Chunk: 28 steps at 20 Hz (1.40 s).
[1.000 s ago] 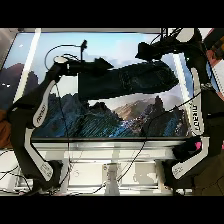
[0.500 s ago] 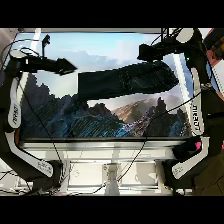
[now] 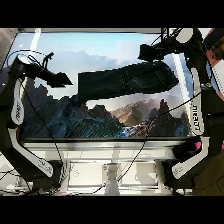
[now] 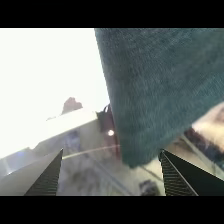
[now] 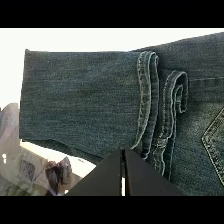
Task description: Fold the clothes and pants, and hang the long-sleeved shirts on hangers.
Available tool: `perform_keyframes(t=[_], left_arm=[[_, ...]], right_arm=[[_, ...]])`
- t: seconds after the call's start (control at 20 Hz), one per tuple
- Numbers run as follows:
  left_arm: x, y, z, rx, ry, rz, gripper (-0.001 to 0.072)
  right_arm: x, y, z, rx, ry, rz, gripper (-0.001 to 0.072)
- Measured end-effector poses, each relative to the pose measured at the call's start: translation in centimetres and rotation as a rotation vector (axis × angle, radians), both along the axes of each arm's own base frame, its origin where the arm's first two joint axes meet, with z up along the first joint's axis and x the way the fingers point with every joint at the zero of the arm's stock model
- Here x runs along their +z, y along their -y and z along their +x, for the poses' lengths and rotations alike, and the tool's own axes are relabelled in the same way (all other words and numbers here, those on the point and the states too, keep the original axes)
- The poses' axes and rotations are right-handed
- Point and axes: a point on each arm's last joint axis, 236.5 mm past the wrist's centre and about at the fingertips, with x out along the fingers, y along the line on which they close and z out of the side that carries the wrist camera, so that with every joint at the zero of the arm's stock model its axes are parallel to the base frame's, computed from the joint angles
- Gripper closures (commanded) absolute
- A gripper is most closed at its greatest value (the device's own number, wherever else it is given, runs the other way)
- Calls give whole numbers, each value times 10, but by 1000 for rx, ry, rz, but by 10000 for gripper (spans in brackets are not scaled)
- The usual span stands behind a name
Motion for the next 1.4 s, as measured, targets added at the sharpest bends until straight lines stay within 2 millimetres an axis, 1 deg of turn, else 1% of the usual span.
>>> perform_keyframes(t=[0.15,0.25,0.4,0.55,0.75,0.8,0.85,0.95,1.0,1.1,1.25,1.35,1.4], left_arm=[[-12,25,17,32,25,-52,-1],[-19,42,27,41,50,-57,-1],[-30,64,33,19,79,-24,-1],[-38,74,35,-8,105,25,-1],[-42,80,37,-17,123,49,19],[-42,82,37,-16,123,49,77],[-42,83,38,-14,122,48,215],[-43,89,38,-6,117,32,616],[-39,96,37,-7,116,12,663],[-35,105,36,-18,124,-15,664],[-18,109,35,-44,154,-21,664],[1,107,30,-60,169,-7,664],[12,104,26,-67,172,1,663]], right_arm=[[0,0,1,-2,3,0,677],[0,0,1,-2,5,-1,678],[0,0,1,7,12,-6,678],[0,0,1,11,14,-8,677],[0,0,1,13,15,-9,678],[0,0,1,14,16,-10,678],[0,0,1,15,17,-10,678],[0,0,1,16,17,-11,678],[0,0,1,18,19,-12,678],[0,0,1,29,26,-19,678],[-6,0,0,41,21,-26,678],[-16,-4,0,44,11,-26,678],[-24,-8,0,48,-2,-26,679]])
